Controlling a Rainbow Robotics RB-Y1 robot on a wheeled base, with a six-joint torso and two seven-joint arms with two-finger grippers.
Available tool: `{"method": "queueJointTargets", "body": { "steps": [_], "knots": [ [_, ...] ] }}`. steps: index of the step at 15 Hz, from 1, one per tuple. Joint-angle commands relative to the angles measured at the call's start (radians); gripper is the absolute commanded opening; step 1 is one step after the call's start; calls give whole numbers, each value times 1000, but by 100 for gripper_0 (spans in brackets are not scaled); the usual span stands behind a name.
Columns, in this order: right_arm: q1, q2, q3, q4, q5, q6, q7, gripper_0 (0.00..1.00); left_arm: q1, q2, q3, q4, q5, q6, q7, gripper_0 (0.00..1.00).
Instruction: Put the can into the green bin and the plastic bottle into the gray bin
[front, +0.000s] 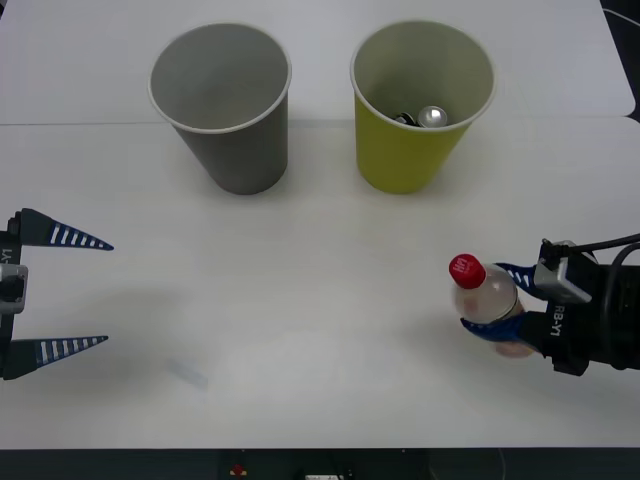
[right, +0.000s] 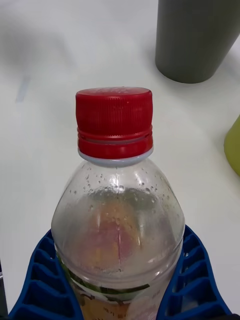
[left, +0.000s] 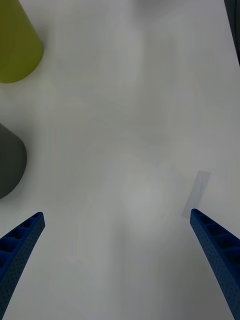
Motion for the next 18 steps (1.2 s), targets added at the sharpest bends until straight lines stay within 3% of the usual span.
{"method": "queueJointTargets", "body": {
  "steps": [1, 8, 12, 14, 18],
  "knots": [
    [-12, -71, 14, -92, 22, 0, -154, 0, 0, 0, 0, 0, 0, 0, 0, 100],
    [-153, -306, 63, -244, 29, 0, -552, 0, 0, 0, 0, 0, 0, 0, 0, 100],
    [-300, -418, 135, -250, 19, 0, -717, 0, 0, 0, 0, 0, 0, 0, 0, 100],
    [-417, -454, 204, -223, 14, 0, -775, 0, 0, 0, 0, 0, 0, 0, 0, 100],
    [-618, -447, 315, -105, 6, 0, -777, 0, 0, 0, 0, 0, 0, 0, 0, 100]
  ]
}}
